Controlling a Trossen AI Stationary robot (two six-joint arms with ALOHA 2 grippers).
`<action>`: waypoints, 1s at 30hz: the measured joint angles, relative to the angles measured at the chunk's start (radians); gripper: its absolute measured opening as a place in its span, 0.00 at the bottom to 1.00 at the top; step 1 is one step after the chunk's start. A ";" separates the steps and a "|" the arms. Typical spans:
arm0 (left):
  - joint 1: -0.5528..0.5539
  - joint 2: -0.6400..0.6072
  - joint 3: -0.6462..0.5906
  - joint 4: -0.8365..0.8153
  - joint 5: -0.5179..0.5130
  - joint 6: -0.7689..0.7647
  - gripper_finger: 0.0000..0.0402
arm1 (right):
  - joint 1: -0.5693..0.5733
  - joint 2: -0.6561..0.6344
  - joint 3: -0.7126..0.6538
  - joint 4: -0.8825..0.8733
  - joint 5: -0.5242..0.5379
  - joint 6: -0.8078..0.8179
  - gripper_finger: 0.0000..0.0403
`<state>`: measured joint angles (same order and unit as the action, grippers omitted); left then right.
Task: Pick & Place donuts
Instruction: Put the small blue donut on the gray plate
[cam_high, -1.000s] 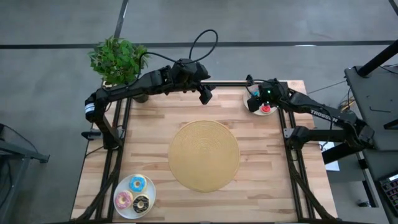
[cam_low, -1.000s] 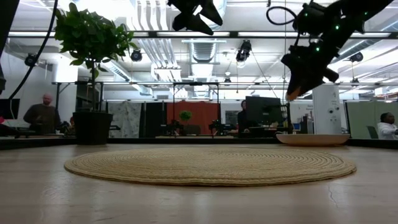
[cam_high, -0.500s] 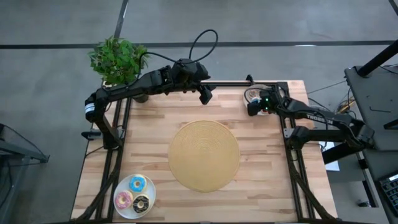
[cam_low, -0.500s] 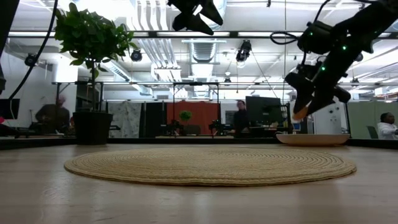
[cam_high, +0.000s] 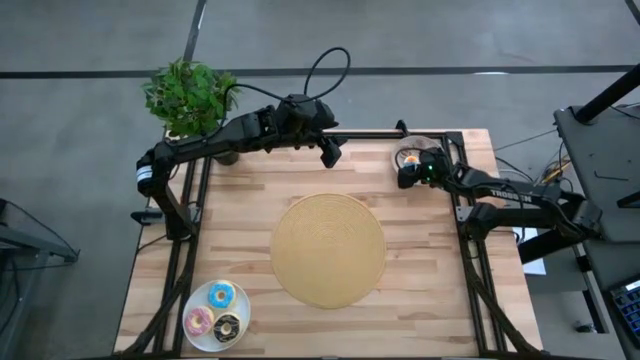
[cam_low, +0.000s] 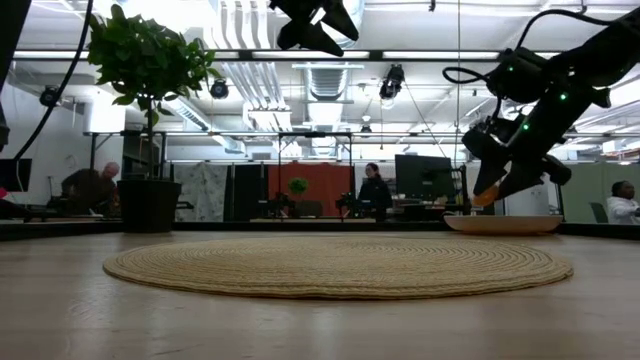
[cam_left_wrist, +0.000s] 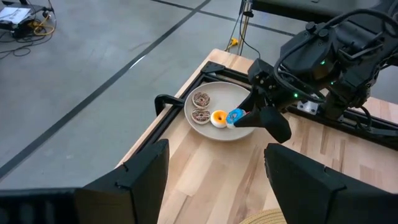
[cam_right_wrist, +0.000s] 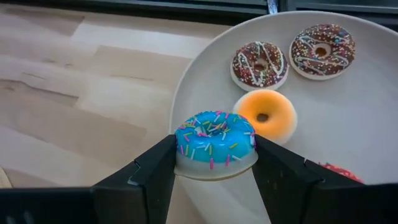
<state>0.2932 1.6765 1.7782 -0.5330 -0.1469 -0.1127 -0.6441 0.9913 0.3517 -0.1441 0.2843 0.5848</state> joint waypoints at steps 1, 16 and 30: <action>0.000 0.000 0.000 0.000 0.000 0.000 0.59 | 0.000 0.000 -0.008 0.016 0.000 0.000 0.47; 0.000 0.000 0.000 0.000 0.000 0.000 0.59 | 0.000 0.001 -0.031 0.111 -0.003 0.018 0.47; 0.000 0.000 0.000 0.000 0.000 0.000 0.59 | 0.000 0.008 -0.032 0.119 -0.004 0.018 0.47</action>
<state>0.2932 1.6768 1.7782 -0.5330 -0.1469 -0.1123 -0.6439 0.9997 0.3195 -0.0250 0.2808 0.6029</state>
